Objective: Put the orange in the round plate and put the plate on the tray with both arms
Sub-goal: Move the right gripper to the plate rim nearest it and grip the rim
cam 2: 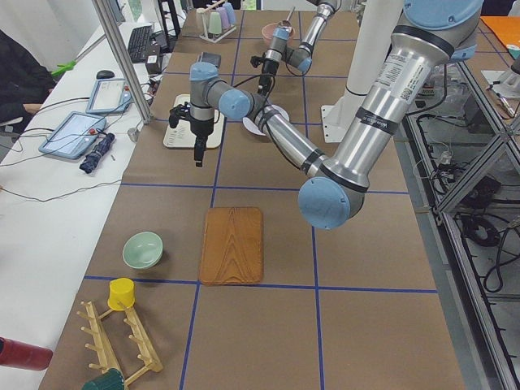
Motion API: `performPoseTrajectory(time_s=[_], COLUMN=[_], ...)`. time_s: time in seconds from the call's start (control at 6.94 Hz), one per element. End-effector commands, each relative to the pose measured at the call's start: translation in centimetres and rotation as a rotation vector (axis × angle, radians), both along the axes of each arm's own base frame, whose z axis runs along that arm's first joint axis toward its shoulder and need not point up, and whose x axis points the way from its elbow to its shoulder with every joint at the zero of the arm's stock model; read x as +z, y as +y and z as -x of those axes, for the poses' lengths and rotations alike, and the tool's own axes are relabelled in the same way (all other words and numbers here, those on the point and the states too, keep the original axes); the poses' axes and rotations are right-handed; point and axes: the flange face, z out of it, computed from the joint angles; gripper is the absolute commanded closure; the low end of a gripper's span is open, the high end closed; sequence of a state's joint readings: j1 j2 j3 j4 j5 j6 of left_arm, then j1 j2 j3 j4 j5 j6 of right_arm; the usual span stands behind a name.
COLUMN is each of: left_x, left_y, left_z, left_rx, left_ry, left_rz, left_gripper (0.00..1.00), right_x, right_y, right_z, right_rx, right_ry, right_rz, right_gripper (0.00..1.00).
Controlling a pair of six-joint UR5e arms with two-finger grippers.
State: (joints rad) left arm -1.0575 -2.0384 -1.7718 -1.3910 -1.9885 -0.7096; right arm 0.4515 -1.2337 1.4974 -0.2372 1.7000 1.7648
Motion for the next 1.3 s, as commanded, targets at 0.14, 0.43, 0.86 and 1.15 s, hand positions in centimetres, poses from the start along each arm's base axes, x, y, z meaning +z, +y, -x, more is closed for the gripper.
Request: performPoseTrajectory(time_s=[0.14,0.43,0.86,1.15], left_x=[1.1,1.1,1.2,1.3], left_y=[0.1,0.1,0.1,0.2], left_z=[0.1,0.1,0.1,0.2], left_rx=[0.007,0.007,0.006,0.006], left_ry=[-0.011,-0.011,-0.012,-0.013], left_rz=[0.01,0.01,0.013,0.015], left_gripper=[0.02,0.02,0.02,0.02], right_x=[-0.1,-0.7,-1.8,-2.8], right_y=[1.9,1.9,2.7,2.6], right_z=[2.6,3.1,6.2,6.7], right_rx=[0.002,0.001,0.017,0.017], right_ry=[-0.005,-0.012,-0.014,-0.029], right_rz=[0.022,0.022,0.027,0.034], right_gripper=[0.0,0.0,0.0,0.01])
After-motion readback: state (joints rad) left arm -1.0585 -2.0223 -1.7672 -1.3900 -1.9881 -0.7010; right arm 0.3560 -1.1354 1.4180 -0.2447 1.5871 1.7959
